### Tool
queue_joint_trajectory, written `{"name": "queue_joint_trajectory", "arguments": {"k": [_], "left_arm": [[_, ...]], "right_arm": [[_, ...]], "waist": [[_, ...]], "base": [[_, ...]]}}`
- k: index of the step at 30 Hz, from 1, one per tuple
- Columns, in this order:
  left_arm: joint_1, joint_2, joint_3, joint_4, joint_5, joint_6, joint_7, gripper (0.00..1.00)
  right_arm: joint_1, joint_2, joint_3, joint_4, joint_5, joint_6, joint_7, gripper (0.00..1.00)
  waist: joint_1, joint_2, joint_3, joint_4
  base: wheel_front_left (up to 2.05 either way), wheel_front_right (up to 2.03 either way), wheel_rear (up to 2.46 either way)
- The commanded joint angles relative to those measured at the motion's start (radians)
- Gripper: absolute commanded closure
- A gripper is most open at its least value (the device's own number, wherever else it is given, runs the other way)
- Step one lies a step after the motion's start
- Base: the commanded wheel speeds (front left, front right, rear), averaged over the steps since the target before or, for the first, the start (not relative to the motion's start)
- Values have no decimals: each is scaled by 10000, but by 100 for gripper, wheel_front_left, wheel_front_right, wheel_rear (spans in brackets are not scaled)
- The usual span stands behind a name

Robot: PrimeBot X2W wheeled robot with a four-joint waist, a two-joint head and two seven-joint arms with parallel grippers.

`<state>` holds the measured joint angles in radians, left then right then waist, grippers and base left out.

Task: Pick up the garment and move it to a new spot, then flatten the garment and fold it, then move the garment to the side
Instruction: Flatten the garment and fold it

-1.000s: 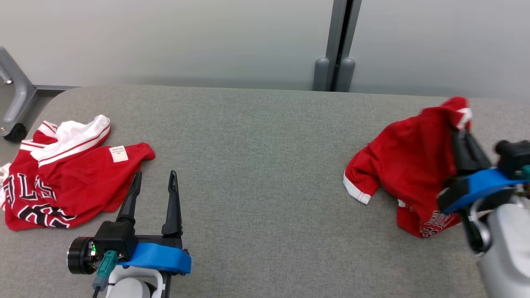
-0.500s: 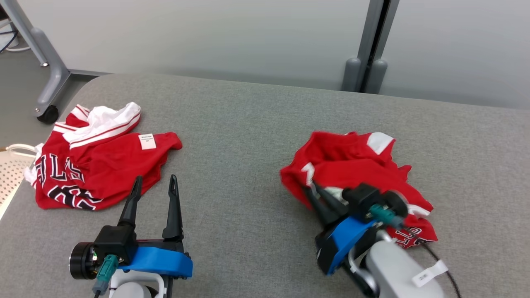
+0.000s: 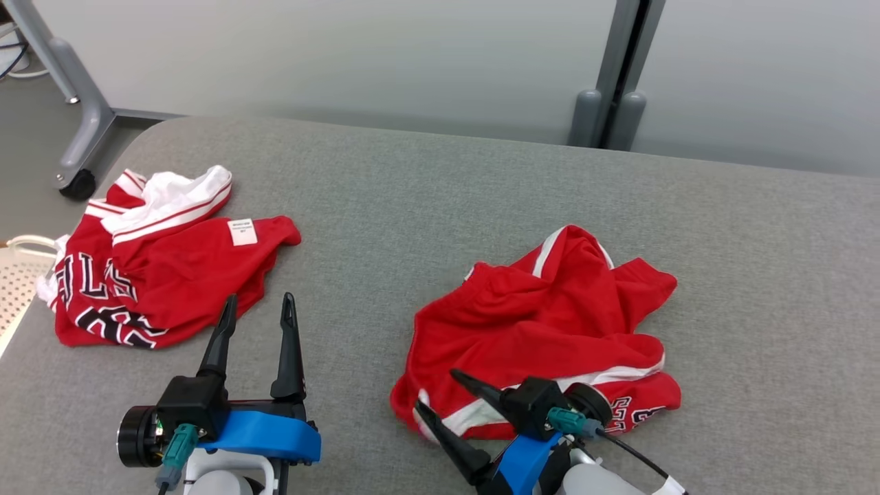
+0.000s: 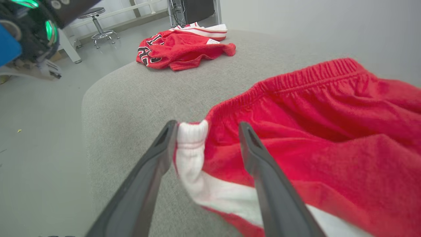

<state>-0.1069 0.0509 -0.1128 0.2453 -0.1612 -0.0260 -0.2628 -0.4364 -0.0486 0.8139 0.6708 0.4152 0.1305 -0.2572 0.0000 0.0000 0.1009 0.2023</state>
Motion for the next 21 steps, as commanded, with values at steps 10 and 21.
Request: {"name": "queue_joint_trajectory", "arguments": {"k": [10,21], "left_arm": [[311,-13,319,7,252,-69,-30,0],[871,67,618,-80,579,-187,-30,0]], "right_arm": [[728,-563,-2485,-1327,-1037,3,-83,0],[2795,-1066,-5775,-3184,-1853,5,-85,0]], "waist": [[0,0,-538,-992],[0,0,-887,-1758]], "base": [[0,0,0],[0,0,0]]}}
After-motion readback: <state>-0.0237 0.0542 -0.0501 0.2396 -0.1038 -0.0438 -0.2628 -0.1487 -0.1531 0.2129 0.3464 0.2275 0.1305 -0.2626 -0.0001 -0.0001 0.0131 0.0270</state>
